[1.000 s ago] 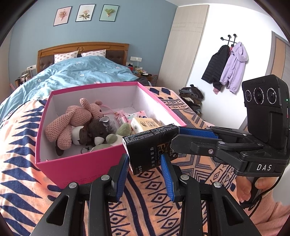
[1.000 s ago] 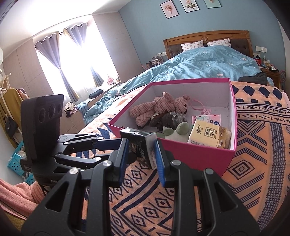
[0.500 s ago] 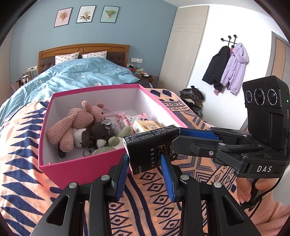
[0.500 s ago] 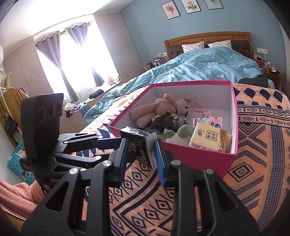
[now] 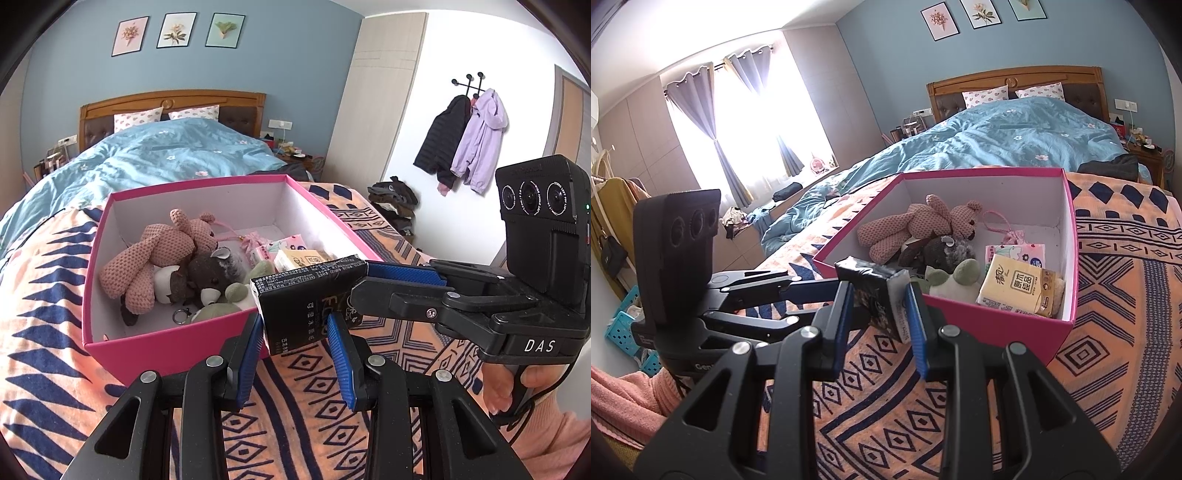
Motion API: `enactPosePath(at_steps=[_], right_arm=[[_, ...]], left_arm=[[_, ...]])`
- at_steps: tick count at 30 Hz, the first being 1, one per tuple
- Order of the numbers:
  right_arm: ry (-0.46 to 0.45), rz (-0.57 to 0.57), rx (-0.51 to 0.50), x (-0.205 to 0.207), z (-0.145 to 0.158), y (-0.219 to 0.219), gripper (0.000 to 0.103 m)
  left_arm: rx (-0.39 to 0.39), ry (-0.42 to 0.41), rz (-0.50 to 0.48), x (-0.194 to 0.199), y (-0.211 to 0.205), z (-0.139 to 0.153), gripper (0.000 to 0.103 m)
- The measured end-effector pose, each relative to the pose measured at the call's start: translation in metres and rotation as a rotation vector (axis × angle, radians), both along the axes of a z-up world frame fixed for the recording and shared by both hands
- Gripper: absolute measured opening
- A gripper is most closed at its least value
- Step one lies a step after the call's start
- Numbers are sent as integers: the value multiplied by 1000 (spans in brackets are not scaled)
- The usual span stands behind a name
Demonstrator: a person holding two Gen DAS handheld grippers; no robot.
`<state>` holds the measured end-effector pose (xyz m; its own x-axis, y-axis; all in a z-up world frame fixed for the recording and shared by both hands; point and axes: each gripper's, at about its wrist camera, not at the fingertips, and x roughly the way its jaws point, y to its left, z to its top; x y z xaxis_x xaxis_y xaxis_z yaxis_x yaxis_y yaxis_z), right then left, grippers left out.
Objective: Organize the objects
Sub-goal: 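Carry the black Face pack to the pink box rim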
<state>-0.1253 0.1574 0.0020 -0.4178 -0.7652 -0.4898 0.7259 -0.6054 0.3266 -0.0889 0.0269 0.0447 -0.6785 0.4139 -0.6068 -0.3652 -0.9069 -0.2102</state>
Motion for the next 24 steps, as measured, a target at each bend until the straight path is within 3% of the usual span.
enactPosePath(at_steps=[24], right_arm=[[5,-6,-5,-8,3,-4,32]], left_arm=[[-2,-3,-2,-11,-3,3,36]])
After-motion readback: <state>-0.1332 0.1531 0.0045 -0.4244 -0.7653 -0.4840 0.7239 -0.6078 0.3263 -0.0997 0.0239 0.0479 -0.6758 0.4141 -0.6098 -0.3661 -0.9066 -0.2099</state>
